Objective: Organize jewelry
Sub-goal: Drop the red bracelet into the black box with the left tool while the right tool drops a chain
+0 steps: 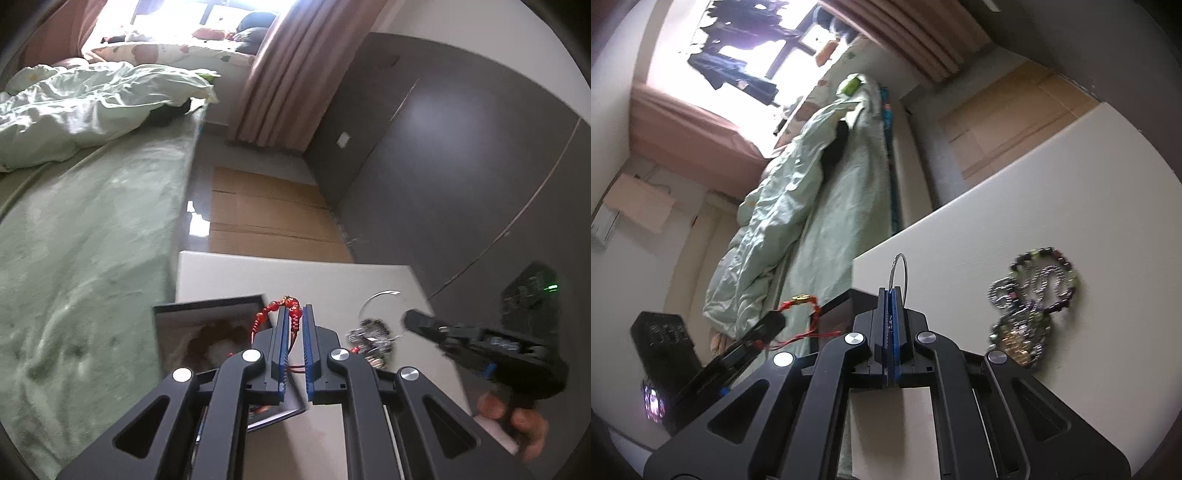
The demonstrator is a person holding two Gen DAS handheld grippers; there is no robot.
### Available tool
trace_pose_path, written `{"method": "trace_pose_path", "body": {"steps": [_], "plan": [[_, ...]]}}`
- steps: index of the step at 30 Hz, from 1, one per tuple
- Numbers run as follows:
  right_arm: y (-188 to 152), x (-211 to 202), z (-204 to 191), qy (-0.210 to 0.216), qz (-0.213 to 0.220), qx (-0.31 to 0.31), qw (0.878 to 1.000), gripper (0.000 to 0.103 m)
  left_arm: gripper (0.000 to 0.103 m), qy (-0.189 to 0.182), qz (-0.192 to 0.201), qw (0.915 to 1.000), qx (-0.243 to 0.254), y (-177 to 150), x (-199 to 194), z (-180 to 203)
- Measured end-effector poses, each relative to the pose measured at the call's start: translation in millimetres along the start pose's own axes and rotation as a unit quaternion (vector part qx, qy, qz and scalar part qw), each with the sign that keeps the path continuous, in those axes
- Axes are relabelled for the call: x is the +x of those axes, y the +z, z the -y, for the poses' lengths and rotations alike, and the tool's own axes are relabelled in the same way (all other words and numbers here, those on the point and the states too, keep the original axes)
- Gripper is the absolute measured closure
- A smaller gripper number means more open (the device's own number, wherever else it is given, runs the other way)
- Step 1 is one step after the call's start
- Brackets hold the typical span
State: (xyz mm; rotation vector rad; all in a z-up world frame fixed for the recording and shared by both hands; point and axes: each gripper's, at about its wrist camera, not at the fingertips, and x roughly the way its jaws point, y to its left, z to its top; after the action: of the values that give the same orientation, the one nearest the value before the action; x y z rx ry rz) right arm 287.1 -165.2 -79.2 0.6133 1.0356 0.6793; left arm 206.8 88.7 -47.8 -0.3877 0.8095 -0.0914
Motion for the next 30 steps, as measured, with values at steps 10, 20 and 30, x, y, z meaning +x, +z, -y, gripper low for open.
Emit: {"method": "trace_pose_path", "body": {"steps": [10,20,30], "plan": [[-28,7,-40,0.043,-0.009,-0.047,0.998,0.100,0.039,0.042,0.029,0.9984,-0.026,-11,-28,-22],[-49,33,-66,0.074,-0.027,-0.061,0.995,0.100,0.038,0.052,0.035,0.9966,-0.052,-10,-46,-47],[-59,82,-77,0.038,-0.095,-0.069,0.992,0.086,0.037,0.051,0.034,0.9960,-0.065,-6,-48,-59]]}}
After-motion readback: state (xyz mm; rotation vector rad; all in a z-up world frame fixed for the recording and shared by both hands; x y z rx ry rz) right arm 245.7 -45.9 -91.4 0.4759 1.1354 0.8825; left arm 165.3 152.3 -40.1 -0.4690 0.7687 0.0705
